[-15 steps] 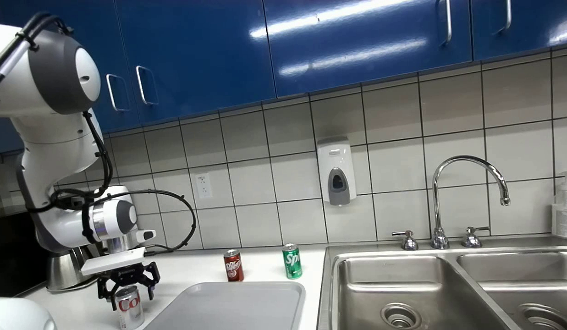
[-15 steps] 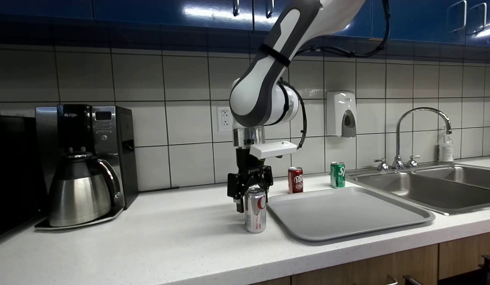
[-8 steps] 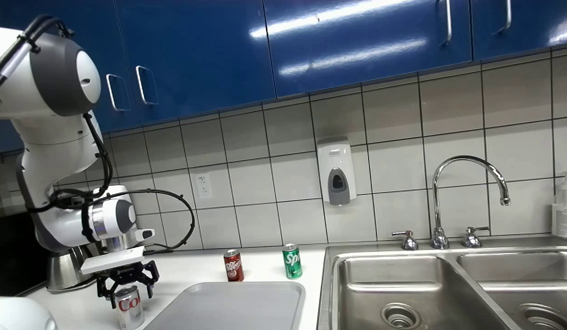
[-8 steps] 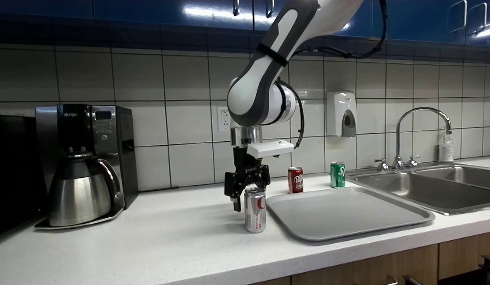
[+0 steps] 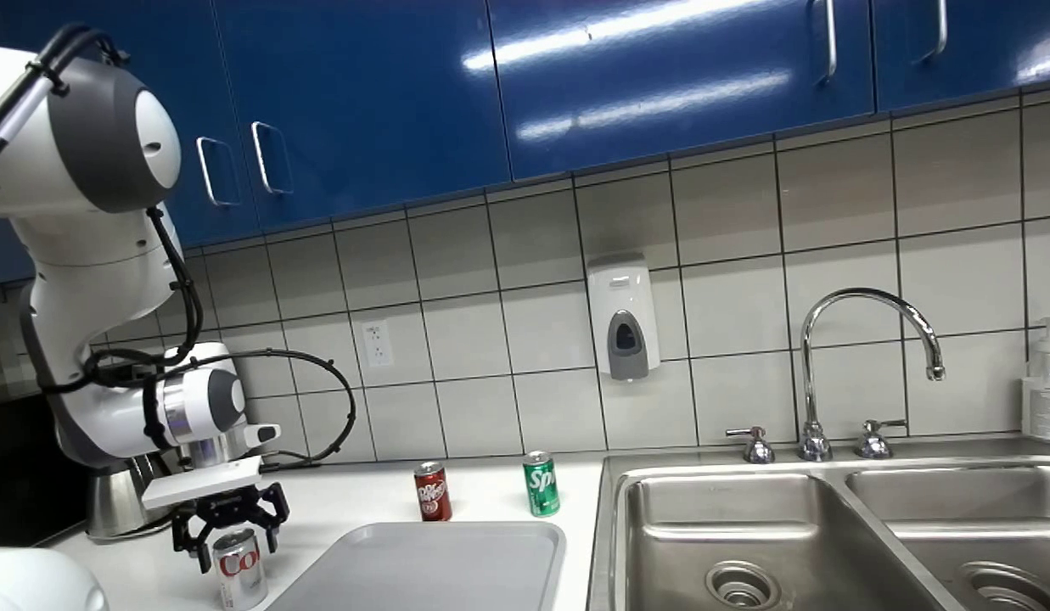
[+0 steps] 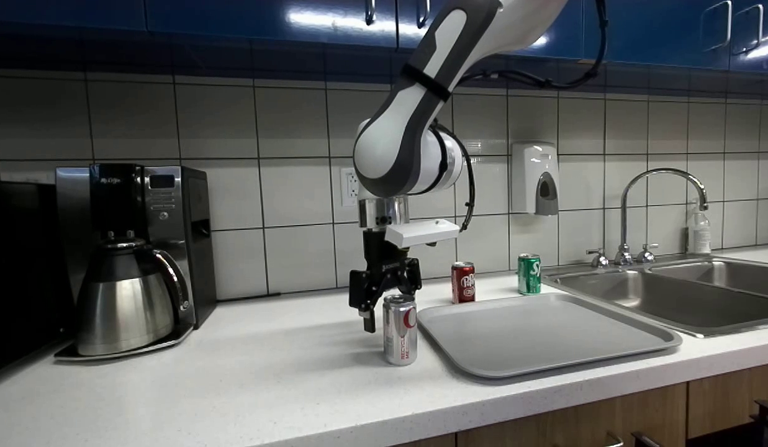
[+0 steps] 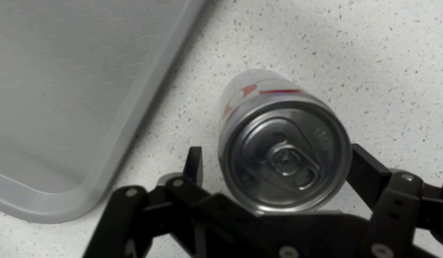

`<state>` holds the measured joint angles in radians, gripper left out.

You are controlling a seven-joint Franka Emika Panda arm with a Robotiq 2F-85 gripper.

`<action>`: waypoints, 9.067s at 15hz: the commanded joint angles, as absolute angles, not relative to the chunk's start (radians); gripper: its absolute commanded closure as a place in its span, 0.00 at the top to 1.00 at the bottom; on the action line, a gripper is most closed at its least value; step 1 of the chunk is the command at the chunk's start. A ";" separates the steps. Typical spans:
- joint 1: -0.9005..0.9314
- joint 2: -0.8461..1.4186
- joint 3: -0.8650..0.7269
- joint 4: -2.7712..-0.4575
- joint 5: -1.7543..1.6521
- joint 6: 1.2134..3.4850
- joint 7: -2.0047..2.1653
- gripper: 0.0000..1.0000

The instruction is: Put the cans on the grey tray

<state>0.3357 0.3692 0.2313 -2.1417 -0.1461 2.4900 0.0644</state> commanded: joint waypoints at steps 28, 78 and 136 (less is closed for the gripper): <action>0.335 0.134 0.218 -2.293 -0.203 2.482 0.152 0.38; 0.191 -0.036 0.139 -2.557 -0.243 2.539 0.317 1.00; 0.175 0.278 -0.002 -2.241 -0.388 2.691 0.709 1.00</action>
<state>0.1670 0.2360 0.0123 -2.2917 -0.4314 2.6804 0.7427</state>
